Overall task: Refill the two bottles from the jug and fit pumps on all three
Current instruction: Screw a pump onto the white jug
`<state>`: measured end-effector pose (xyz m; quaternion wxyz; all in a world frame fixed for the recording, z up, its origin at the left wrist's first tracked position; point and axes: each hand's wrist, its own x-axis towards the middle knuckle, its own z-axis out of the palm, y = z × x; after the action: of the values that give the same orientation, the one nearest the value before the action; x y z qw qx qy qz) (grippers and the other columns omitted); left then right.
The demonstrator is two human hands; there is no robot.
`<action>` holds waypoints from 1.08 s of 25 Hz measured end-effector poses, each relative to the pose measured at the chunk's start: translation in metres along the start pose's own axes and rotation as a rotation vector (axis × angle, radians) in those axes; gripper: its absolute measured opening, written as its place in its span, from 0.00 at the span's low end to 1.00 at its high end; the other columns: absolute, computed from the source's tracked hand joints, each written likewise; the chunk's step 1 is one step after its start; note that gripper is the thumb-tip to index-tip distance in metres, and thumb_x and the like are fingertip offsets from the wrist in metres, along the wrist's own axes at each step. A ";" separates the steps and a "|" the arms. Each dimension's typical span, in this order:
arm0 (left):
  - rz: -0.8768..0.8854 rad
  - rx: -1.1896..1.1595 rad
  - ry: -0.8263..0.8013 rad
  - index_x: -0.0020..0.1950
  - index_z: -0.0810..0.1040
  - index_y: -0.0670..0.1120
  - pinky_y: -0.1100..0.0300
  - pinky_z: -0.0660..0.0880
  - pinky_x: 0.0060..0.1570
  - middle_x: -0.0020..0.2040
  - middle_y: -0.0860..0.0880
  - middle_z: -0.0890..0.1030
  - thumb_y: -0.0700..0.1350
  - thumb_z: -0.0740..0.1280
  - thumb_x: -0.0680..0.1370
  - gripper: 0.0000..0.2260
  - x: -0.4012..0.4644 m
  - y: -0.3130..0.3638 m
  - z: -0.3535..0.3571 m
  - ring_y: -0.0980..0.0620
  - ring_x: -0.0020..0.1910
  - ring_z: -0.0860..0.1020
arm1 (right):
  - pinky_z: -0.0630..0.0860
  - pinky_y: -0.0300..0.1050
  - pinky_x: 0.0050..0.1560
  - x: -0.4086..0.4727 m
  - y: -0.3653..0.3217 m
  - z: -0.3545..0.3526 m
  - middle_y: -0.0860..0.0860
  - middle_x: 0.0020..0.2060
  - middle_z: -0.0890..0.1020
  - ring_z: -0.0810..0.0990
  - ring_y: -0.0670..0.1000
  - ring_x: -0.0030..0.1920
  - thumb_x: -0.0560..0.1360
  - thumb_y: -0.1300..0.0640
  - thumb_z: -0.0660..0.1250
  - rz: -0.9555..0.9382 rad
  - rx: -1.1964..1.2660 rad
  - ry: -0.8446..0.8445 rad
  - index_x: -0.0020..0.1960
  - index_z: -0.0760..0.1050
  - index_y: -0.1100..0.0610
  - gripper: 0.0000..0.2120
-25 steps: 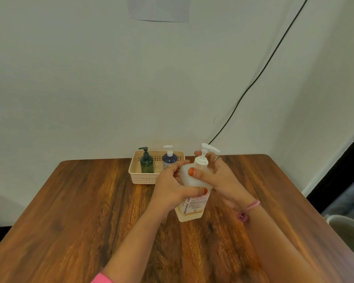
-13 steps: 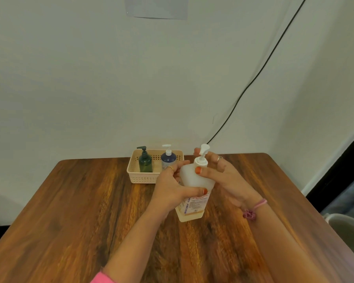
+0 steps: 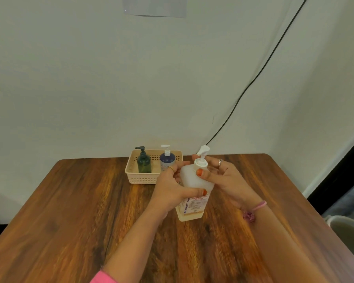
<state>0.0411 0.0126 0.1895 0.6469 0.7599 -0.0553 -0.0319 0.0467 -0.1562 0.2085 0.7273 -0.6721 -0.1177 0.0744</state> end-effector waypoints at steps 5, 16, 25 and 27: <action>0.011 0.008 0.002 0.57 0.72 0.61 0.60 0.79 0.49 0.55 0.59 0.77 0.43 0.81 0.59 0.32 0.011 -0.012 0.006 0.58 0.53 0.77 | 0.81 0.42 0.42 0.002 0.017 0.003 0.51 0.49 0.86 0.84 0.50 0.50 0.69 0.65 0.73 -0.045 -0.008 0.166 0.57 0.79 0.57 0.17; -0.062 -0.121 -0.022 0.61 0.71 0.54 0.58 0.78 0.56 0.59 0.52 0.77 0.37 0.81 0.60 0.35 0.061 -0.048 0.028 0.56 0.59 0.76 | 0.79 0.57 0.56 0.015 0.074 -0.058 0.49 0.62 0.79 0.80 0.52 0.59 0.69 0.52 0.74 0.102 -0.115 0.066 0.70 0.67 0.48 0.32; -0.079 -0.083 0.073 0.71 0.67 0.44 0.63 0.76 0.56 0.65 0.50 0.74 0.43 0.79 0.65 0.38 0.141 -0.080 0.069 0.52 0.64 0.74 | 0.79 0.45 0.55 0.078 0.100 -0.103 0.49 0.63 0.78 0.80 0.47 0.58 0.73 0.55 0.70 0.138 -0.143 0.158 0.73 0.63 0.50 0.31; -0.068 -0.020 0.069 0.71 0.69 0.47 0.64 0.78 0.53 0.62 0.49 0.75 0.46 0.77 0.67 0.34 0.159 -0.086 0.079 0.56 0.58 0.76 | 0.79 0.44 0.54 0.097 0.109 -0.115 0.50 0.62 0.78 0.81 0.46 0.57 0.73 0.56 0.70 0.143 -0.130 0.184 0.73 0.63 0.52 0.31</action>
<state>0.1932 -0.0711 0.0958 0.6544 0.7556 -0.0070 -0.0281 0.1769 -0.2312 0.0987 0.6827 -0.7285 -0.0067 0.0562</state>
